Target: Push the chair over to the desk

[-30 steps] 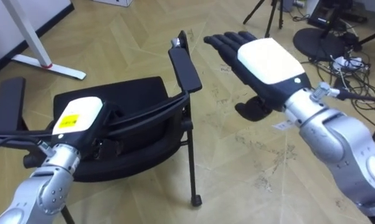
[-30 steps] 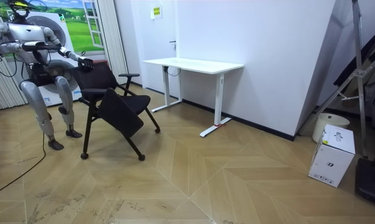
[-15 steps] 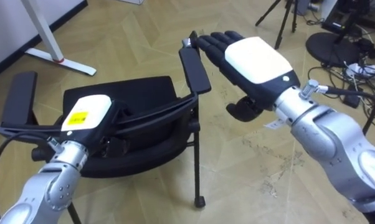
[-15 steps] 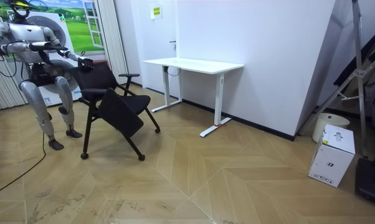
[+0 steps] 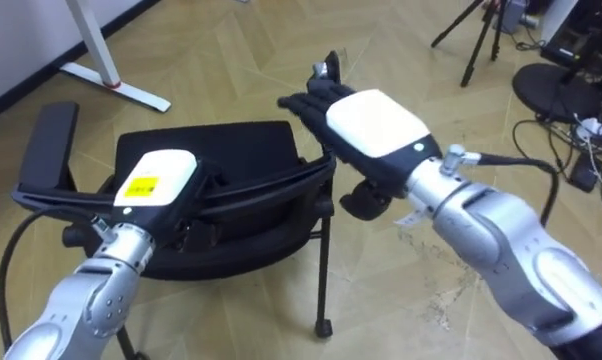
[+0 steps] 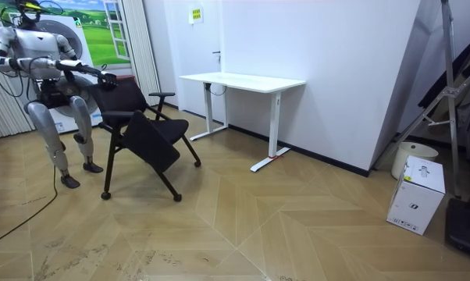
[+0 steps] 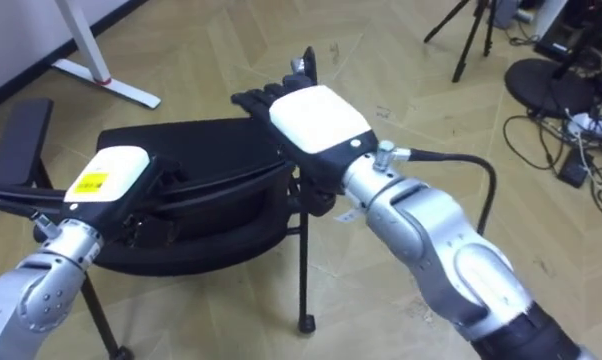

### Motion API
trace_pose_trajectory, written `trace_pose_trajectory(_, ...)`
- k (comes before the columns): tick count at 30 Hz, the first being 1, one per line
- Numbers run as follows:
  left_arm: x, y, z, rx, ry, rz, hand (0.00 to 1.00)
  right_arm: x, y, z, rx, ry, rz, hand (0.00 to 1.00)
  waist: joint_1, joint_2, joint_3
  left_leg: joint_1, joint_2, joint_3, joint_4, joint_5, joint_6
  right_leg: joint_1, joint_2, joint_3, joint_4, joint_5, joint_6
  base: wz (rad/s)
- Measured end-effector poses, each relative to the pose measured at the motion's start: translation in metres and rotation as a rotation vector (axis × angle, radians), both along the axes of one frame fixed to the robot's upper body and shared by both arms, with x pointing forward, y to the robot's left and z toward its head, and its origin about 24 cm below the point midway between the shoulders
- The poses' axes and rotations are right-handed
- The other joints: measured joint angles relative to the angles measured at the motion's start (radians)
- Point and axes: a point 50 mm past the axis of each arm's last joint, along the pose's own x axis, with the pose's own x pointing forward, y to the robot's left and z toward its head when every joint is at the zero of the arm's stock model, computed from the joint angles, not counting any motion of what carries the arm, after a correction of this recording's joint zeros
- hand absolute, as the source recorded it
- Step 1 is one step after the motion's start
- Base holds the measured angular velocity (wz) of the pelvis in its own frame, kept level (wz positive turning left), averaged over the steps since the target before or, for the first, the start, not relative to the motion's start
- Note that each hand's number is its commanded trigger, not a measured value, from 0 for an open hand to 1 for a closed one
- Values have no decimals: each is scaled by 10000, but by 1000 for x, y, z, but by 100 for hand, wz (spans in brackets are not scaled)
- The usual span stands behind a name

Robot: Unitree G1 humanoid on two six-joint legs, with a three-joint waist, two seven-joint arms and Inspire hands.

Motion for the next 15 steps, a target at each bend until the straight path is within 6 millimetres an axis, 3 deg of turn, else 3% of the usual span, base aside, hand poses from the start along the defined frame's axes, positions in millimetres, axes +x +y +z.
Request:
trace_pose_trajectory(8, 0, -9, -1, -61, 40, -270, 100, 5, 2, -14, -214, 636, -145, 0, 41, 145, -4, -25, -2, -172, 51, 0, 0, 259, -28, -105, -172, 0, 0, 14)
trace_pose_trajectory(13, -1, -12, -2, -188, 81, -311, 100, 9, -1, -35, -312, 1485, -621, 0, 112, 279, 20, 61, 3, -173, 89, 0, 0, 433, -34, -153, -317, 0, 0, 6)
trace_pose_trajectory(14, -2, -13, -3, -191, 106, -348, 100, 8, 1, -41, -368, 1714, -620, 0, 192, 259, 35, -66, -31, -101, 343, -1, -1, 480, -83, -9, -326, 4, -7, 7)
trace_pose_trajectory(15, -1, -15, -5, -205, 170, -391, 100, 6, 8, -47, -346, 1973, -499, 0, 257, 81, 127, -604, -212, -74, 1164, -125, -44, 599, -305, 535, -384, 10, -18, 13)
